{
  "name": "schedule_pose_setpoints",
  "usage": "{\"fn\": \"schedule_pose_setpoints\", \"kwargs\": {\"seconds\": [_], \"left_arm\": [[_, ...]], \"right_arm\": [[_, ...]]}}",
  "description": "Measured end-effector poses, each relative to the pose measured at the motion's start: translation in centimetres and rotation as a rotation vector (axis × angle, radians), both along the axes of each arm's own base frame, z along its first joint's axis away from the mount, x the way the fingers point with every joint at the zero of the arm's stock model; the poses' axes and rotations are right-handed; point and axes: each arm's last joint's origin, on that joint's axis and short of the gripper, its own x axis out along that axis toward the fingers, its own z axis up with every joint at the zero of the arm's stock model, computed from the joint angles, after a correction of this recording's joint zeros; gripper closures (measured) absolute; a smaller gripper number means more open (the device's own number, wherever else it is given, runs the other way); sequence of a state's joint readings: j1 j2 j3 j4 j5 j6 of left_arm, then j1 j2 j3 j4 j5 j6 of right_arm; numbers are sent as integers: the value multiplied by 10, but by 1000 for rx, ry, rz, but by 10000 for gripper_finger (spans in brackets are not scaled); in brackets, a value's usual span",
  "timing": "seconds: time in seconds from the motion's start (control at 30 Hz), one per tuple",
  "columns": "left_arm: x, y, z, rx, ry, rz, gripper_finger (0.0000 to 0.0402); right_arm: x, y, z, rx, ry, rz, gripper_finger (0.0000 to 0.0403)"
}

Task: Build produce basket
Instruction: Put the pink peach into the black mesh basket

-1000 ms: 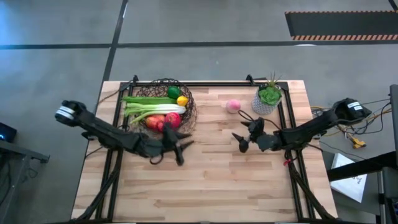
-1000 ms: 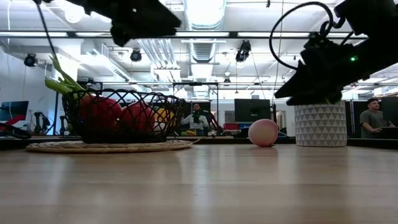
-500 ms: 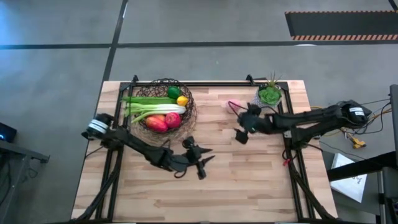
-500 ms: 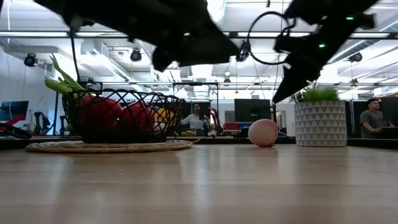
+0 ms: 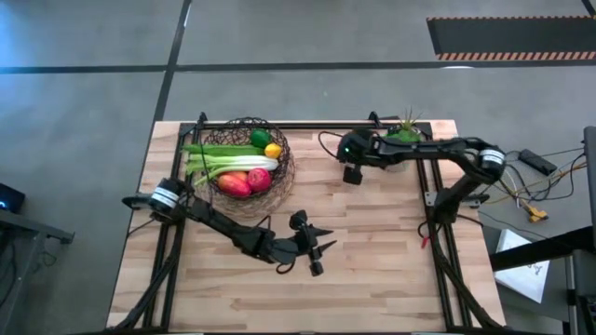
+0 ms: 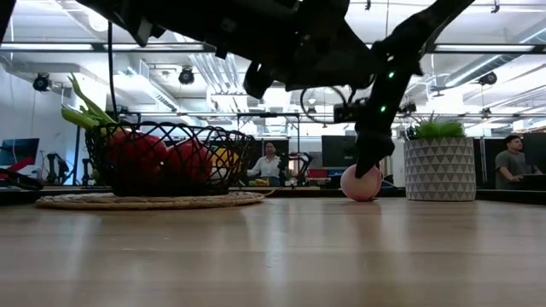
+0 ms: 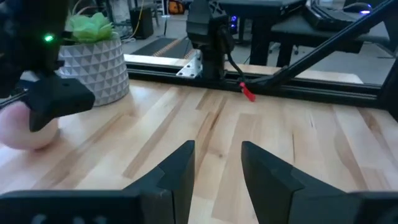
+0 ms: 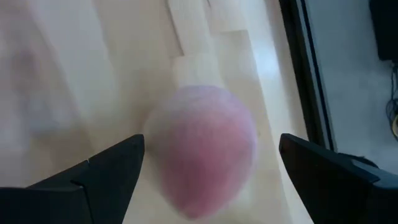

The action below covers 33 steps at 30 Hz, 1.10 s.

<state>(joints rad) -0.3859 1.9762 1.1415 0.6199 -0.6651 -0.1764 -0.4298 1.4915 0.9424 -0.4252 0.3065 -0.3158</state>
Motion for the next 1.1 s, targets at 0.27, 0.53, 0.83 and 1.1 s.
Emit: {"fn": "schedule_pose_setpoints", "kwargs": {"seconds": [0.27, 0.53, 0.83, 1.1], "left_arm": [[-1, 0, -1, 2, 5, -2, 286], [-1, 0, -1, 16, 9, -7, 286], [-23, -24, 18, 318, 91, 127, 286], [-44, -48, 25, 636, 227, 255, 286]], "right_arm": [[10, -25, -18, -11, 122, 78, 37], [5, -39, -22, 53, 104, 114, 79], [-10, -32, 0, 248, -140, 90, 120], [-11, -3, -3, 533, -620, 151, 120]]}}
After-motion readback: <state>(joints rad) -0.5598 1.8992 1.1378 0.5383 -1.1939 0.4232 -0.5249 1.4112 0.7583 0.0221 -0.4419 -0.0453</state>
